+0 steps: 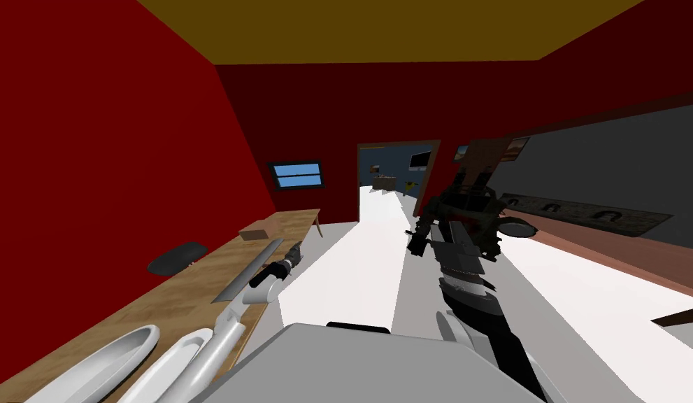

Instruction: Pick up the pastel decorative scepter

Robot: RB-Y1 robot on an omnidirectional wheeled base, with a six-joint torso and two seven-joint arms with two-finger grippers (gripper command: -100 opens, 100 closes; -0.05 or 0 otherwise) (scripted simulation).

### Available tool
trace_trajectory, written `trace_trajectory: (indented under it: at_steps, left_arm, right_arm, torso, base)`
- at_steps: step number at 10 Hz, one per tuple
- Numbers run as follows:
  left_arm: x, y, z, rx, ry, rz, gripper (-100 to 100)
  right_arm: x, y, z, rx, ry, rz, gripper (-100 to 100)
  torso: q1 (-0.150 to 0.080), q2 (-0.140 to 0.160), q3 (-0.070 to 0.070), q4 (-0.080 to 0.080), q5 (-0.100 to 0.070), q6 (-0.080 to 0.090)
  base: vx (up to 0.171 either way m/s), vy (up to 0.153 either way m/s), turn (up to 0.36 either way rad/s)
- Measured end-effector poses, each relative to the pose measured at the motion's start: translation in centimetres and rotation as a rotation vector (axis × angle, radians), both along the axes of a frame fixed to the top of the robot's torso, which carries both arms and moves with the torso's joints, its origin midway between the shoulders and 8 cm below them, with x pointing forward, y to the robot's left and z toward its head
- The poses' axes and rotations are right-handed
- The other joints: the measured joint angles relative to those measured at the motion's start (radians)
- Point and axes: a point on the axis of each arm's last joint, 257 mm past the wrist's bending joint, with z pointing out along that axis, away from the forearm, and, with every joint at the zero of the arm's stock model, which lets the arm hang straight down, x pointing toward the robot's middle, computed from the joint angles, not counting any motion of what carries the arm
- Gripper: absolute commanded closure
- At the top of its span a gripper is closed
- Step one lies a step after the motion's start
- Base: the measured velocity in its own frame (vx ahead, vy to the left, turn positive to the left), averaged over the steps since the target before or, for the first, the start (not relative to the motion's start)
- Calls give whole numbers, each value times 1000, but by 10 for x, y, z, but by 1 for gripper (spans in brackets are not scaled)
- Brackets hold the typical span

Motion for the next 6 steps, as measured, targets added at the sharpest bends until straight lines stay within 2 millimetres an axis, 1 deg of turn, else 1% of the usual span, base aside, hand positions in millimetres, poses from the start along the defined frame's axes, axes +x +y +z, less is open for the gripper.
trace_trajectory:
  at_steps: [1,2,4,5,6]
  left_arm:
    - [-4,3,-9,1,30,0,-100]
    - [-8,12,-18,1,61,2,-100]
    - [-23,24,-50,-3,155,7,-100]
    - [-26,26,-55,-4,177,8,-100]
    - [-31,27,-64,-6,211,10,-100]
  right_arm:
    - [0,0,0,0,0,0,0]
    - [0,0,0,0,0,0,0]
    - [0,0,0,0,0,0,0]
    - [0,0,0,0,0,0,0]
    - [0,0,0,0,0,0,0]
  torso:
    - [0,0,0,0,0,0]
    - [1,0,0,0,0,0]
    - [4,-3,-2,-1,1,0]
    - [3,-2,-1,0,1,0]
    - [3,-1,-1,0,1,0]
  base:
    - [33,68,-22]
    - [61,98,-46]
    - [62,114,-28]
    - [34,104,-16]
    - [52,126,-33]
